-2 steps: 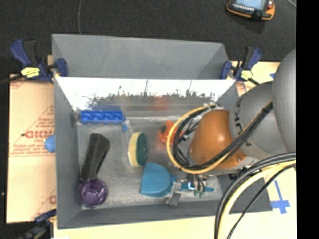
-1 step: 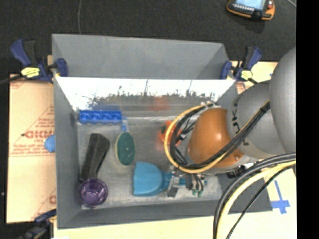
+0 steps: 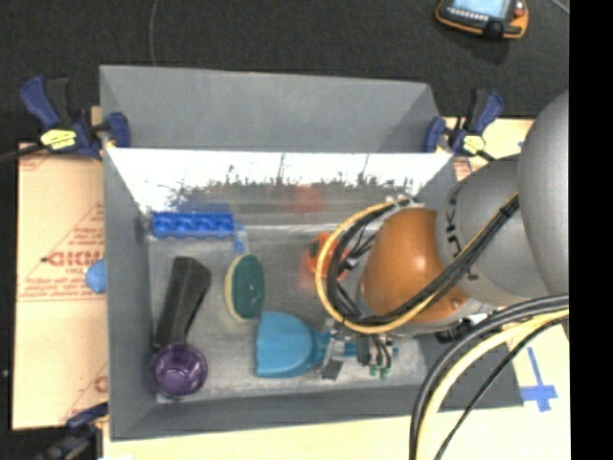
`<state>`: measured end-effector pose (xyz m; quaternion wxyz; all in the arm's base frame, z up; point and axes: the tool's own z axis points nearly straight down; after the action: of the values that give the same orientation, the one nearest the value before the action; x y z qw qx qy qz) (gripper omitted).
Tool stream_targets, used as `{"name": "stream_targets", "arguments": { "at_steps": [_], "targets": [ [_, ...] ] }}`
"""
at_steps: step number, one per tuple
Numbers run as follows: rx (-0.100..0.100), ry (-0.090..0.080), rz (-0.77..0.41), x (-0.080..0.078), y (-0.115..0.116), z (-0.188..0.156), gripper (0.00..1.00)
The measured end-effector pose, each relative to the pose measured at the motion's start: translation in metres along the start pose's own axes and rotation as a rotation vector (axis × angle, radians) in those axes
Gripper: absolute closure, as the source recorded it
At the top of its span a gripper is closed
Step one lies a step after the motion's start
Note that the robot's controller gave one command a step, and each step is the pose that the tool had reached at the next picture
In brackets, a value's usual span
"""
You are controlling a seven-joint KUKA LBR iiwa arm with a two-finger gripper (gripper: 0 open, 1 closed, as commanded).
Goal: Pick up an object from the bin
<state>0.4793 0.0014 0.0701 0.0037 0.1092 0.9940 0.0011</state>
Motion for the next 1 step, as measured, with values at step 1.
{"name": "stream_targets", "arguments": {
  "at_steps": [1],
  "targets": [
    [-0.001, 0.001, -0.001, 0.0004, -0.0001, -0.0162, 1.00]
  ]
}}
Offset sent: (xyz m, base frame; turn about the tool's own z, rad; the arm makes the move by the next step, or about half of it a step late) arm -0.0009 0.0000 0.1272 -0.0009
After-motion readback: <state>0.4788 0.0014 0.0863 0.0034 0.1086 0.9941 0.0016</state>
